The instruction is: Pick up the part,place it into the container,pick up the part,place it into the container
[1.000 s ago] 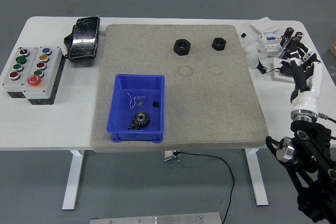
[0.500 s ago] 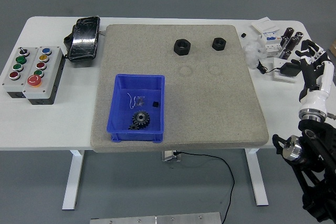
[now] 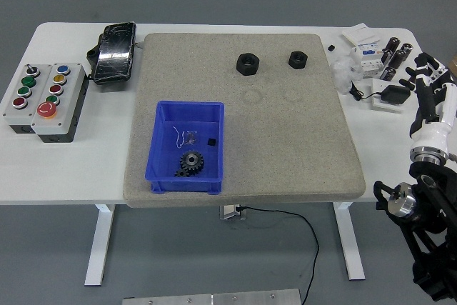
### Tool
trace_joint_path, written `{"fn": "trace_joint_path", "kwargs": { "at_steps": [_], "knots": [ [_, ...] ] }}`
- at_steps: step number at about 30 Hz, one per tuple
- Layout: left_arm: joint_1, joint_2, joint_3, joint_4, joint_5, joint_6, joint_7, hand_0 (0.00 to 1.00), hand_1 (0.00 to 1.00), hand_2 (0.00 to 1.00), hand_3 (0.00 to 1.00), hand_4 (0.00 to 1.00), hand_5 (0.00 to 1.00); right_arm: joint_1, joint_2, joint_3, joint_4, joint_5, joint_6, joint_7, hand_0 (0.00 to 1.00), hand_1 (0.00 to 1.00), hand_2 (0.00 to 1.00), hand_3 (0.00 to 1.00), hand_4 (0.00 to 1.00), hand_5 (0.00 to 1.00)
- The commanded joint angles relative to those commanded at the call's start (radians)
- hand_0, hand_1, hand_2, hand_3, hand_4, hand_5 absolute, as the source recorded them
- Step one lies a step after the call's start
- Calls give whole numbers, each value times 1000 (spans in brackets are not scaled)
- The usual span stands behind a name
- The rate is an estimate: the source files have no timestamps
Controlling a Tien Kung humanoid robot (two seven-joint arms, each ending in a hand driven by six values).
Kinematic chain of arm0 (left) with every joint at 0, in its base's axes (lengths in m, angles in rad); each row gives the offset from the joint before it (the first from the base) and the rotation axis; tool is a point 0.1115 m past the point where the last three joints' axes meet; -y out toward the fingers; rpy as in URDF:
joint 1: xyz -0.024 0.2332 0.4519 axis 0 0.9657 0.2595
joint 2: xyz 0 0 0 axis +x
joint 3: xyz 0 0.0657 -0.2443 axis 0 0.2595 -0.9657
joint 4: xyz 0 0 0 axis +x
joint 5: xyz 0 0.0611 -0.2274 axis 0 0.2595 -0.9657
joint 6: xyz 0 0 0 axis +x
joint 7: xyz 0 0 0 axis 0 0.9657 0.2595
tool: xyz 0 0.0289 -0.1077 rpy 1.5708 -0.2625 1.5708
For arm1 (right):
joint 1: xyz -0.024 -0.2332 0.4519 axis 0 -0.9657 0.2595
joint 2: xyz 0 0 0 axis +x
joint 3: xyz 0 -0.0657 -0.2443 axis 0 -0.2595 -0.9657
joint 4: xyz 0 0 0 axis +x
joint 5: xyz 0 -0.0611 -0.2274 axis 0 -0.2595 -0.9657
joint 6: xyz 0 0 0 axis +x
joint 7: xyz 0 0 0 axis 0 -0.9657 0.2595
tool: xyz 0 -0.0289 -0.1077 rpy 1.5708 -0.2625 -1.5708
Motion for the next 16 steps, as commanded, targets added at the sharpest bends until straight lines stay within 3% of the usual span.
{"fn": "trace_joint_path", "kwargs": {
  "at_steps": [5,6,8,11,12,16],
  "knots": [
    [1,1,-14,0,19,10,-4,594,241,244,589,657,345,-1,2,0,-3,2,5,-1,555,646,685,665,776,474],
    [2,1,-16,0,21,13,-7,632,550,519,606,683,355,-1,3,0,-3,3,6,0,555,646,686,665,769,466],
    [2,1,-24,0,26,6,-3,632,550,519,606,683,355,-2,5,1,-2,7,9,4,555,646,686,665,769,466],
    [1,2,-39,0,35,-38,29,632,550,519,606,683,355,-2,7,0,0,11,12,8,555,646,686,665,769,466],
    [0,2,-45,0,40,-53,41,769,760,727,728,847,538,-3,7,-1,1,11,13,9,552,646,686,665,768,466],
    [-2,2,-63,0,51,-109,89,769,760,727,728,847,538,-3,8,-3,1,11,15,11,552,646,686,665,768,466]
  ]
}}
